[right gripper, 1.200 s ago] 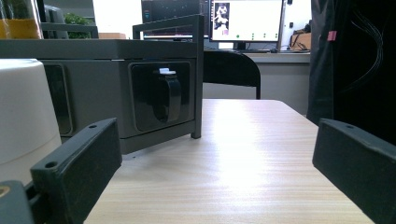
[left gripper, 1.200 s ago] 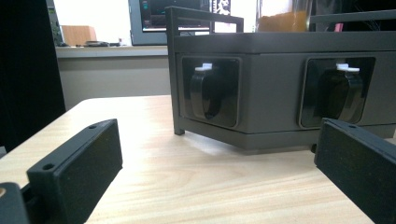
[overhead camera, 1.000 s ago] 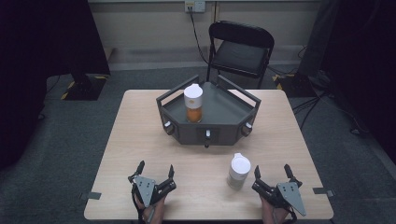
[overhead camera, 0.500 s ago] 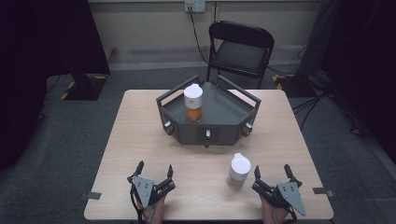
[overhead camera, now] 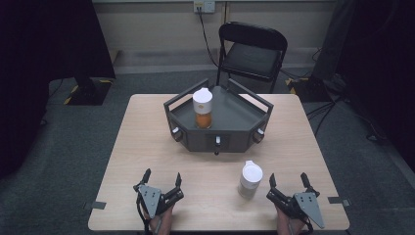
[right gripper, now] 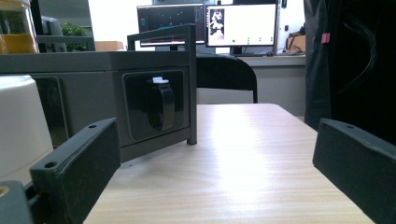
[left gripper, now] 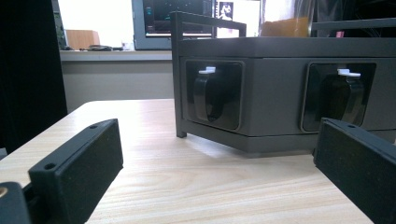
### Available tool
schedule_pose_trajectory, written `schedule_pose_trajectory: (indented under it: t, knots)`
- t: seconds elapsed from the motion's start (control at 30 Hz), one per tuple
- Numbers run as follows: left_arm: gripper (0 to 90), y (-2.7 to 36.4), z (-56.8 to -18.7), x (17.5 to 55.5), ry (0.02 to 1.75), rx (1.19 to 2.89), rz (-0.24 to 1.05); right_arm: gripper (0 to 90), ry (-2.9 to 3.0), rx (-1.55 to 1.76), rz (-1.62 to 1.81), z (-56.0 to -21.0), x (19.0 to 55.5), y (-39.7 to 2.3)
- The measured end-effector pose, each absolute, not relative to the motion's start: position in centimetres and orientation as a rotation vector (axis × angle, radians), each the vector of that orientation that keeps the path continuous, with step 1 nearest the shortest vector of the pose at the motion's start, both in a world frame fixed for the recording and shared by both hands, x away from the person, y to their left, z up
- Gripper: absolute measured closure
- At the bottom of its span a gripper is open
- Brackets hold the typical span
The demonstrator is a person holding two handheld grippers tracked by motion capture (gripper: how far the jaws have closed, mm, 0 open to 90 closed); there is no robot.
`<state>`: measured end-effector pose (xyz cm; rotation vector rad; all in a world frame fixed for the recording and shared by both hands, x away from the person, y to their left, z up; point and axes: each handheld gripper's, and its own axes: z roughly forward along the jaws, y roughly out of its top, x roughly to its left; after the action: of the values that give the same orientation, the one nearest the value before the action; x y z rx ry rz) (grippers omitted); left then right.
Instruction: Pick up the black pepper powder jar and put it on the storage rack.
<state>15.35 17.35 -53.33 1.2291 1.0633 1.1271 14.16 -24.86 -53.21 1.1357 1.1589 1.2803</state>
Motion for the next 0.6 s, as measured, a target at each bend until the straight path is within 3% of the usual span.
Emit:
schedule_pose_trajectory:
  t: [0.6]
  knots:
    - [0.7,17.4,-53.3,15.4,1.062,1.230,1.125,0.0,1.205,1.079,1.358,-50.0,13.4,-25.2]
